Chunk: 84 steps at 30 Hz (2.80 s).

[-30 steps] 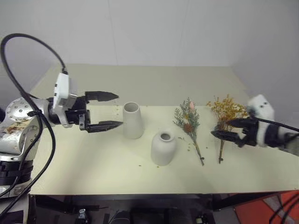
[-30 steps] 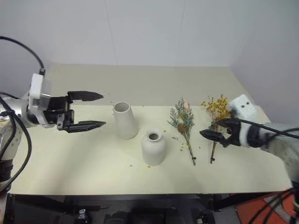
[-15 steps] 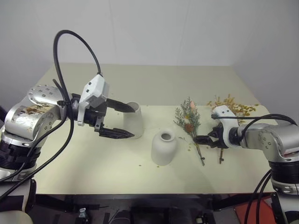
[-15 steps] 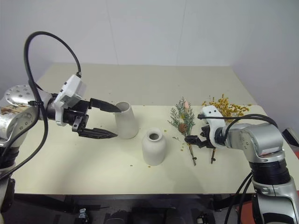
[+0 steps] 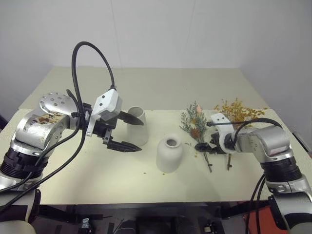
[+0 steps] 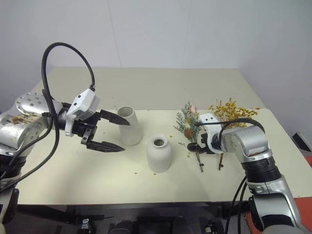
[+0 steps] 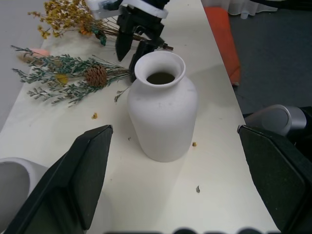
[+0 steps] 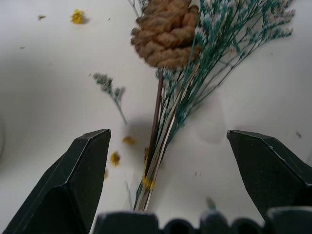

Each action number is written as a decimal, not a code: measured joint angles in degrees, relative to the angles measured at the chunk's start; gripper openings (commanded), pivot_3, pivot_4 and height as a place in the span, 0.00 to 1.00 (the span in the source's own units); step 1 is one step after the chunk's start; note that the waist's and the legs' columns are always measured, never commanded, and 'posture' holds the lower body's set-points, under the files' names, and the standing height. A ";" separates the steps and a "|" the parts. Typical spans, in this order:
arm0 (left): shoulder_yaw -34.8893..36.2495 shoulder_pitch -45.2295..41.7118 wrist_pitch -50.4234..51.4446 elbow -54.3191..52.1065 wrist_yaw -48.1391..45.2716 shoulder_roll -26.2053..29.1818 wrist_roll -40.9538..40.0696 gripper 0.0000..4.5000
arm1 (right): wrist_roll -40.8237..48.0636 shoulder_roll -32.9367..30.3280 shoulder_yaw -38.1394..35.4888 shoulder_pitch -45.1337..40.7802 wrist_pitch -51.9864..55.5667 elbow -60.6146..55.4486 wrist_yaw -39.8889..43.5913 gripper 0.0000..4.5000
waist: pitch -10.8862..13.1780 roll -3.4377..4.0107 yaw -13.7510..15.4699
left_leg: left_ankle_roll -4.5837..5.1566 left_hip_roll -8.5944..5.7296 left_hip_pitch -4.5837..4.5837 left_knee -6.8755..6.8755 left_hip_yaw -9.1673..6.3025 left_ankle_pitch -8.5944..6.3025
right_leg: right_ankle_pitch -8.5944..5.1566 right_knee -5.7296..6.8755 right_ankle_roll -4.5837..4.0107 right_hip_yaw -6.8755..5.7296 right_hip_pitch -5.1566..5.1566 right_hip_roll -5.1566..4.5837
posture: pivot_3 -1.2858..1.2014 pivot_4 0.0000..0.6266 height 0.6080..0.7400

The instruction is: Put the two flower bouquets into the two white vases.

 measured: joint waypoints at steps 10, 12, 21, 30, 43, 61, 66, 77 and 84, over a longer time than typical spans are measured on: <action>0.28 2.24 0.00 -1.84 1.11 0.33 0.16 1.00 | -3.87 0.73 4.12 -2.85 -3.66 5.58 3.63 0.27 | 0.00 0.00 -0.47 | 0.00 0.01 0.02 0.00 -0.01 0.00 | 0.03 0.02 -0.03 0.00 0.00 0.02 | 0.52 0.24 1.00; 0.56 2.28 -0.09 -1.84 1.26 0.34 0.16 1.00 | -4.30 0.79 4.38 -2.91 -3.76 5.60 3.99 0.10 | 0.00 0.00 -0.47 | 0.00 0.01 0.03 0.00 -0.01 0.00 | 0.03 0.02 -0.02 0.00 0.00 0.02 | 0.52 0.24 1.00; 1.87 2.72 -1.20 -1.87 1.90 0.20 0.12 1.00 | -5.80 1.58 3.96 -2.81 -4.14 5.35 4.11 0.01 | 0.00 0.00 -0.48 | 0.00 0.01 0.03 0.00 -0.01 0.00 | 0.03 0.02 -0.02 0.00 0.00 0.01 | 0.52 0.24 1.00; 7.07 4.73 -1.87 -1.66 3.93 -0.06 -1.14 1.00 | -8.53 5.18 -8.93 -2.75 -12.21 -4.06 -5.20 0.01 | 0.01 0.01 -0.46 | 0.00 0.01 -0.04 0.00 -0.01 0.00 | 0.04 0.03 -0.03 0.00 -0.07 0.00 | 0.52 0.24 1.00; 20.25 12.19 1.87 0.30 6.87 4.57 -5.42 1.00 | 6.67 25.02 -24.13 -8.95 -36.53 -9.36 -2.95 0.01 | 0.04 0.07 -0.46 | 0.00 0.06 0.03 -0.02 -0.05 0.00 | 0.19 0.06 -0.26 -0.04 -0.04 0.02 | 0.52 0.24 1.00; 33.54 24.79 8.15 -1.35 11.35 8.58 -11.49 1.00 | 5.09 39.15 -12.90 -19.19 -58.02 16.09 10.82 0.01 | 0.08 0.13 -1.76 | -0.02 0.14 0.11 -0.08 -0.08 0.00 | 0.21 0.13 -0.31 -0.09 -0.08 0.08 | 0.52 0.24 1.00; 34.05 27.57 8.26 0.31 11.53 8.59 -11.32 1.00 | 3.14 40.16 -11.14 -20.51 -60.18 20.35 12.72 0.01 | 0.09 0.14 -1.86 | -0.03 0.17 0.12 -0.09 -0.08 0.01 | 0.22 0.14 -0.34 -0.09 -0.11 0.10 | 0.52 0.24 1.00; 32.94 27.09 7.81 1.56 12.15 8.59 -11.19 1.00 | -2.49 41.16 -8.27 -20.94 -65.68 25.71 13.60 0.01 | 0.09 0.15 -1.85 | -0.05 0.17 0.11 -0.13 -0.09 0.01 | 0.24 0.13 -0.38 -0.10 -0.13 0.10 | 0.52 0.24 1.00; 32.71 27.10 7.27 1.41 12.92 8.59 -11.18 1.00 | -4.55 40.82 -6.35 -19.01 -66.38 25.74 15.26 0.01 | 0.09 0.15 -1.85 | -0.05 0.17 0.12 -0.13 -0.09 0.02 | 0.24 0.13 -0.38 -0.10 -0.14 0.10 | 0.52 0.24 1.00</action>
